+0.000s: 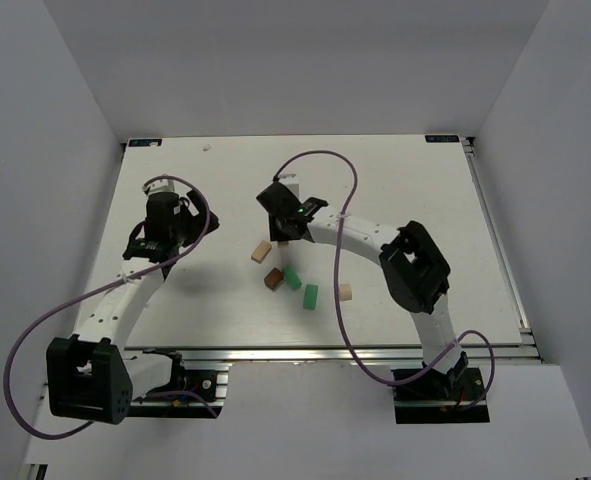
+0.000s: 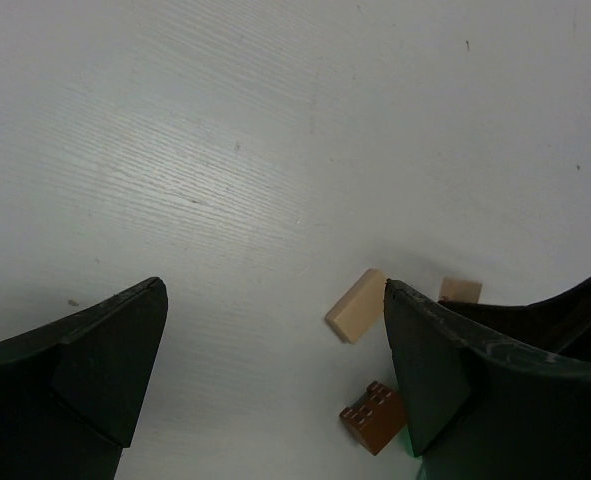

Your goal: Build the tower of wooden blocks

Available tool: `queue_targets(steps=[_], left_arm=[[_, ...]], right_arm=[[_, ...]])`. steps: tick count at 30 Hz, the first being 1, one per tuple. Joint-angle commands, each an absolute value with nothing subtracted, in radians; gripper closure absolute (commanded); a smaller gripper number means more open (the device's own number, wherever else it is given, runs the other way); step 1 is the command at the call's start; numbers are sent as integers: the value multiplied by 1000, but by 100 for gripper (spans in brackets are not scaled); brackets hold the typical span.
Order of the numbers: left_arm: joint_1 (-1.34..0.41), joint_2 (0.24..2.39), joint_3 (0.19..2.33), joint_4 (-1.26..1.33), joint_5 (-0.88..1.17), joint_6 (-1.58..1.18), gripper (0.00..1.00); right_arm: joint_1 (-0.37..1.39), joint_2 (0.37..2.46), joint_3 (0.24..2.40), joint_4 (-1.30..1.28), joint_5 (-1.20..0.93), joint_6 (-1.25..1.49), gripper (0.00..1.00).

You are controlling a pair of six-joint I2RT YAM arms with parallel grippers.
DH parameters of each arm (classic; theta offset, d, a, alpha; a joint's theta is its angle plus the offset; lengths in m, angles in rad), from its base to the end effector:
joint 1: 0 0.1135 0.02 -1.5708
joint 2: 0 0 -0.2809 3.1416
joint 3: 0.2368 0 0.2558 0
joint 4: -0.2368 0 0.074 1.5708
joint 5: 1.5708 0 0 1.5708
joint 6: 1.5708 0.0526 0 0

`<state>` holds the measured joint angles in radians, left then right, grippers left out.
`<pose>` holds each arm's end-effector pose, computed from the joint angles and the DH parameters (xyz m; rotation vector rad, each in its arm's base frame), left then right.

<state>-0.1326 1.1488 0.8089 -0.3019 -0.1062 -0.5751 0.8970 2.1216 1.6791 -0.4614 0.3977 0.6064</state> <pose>0.2590 -0.0289 0.2678 -0.5452 2.1543 -0.2749 0.3237 0.3727 0.2044 -0.1806 2.3847 0.2131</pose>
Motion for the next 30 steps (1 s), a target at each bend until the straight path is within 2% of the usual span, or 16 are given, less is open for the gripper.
queue_targets(steps=[1, 5, 8, 12, 19, 27, 29, 30], left_arm=[[-138, 1167, 796, -247, 0, -532, 2], [-208, 1216, 799, -225, 26, -489, 2], [-256, 1287, 818, -224, 15, -454, 2], [-351, 1382, 844, -201, -26, -426, 2], [-394, 1462, 885, -207, -25, -387, 2], [-417, 1520, 887, -202, -34, -365, 2], [-423, 1560, 899, -212, -44, -361, 2], [-426, 1571, 907, -216, -48, -357, 2]], right_arm=[[829, 1965, 1663, -405, 446, 525, 92], [715, 1870, 1476, -342, 388, 479, 93], [600, 1848, 1434, -299, 301, 436, 93], [503, 1897, 1463, -295, 241, 342, 96], [485, 2062, 1563, -377, 236, 279, 95], [480, 2074, 1546, -370, 233, 313, 77], [477, 2066, 1539, -374, 235, 319, 62], [477, 2060, 1533, -374, 233, 322, 48]])
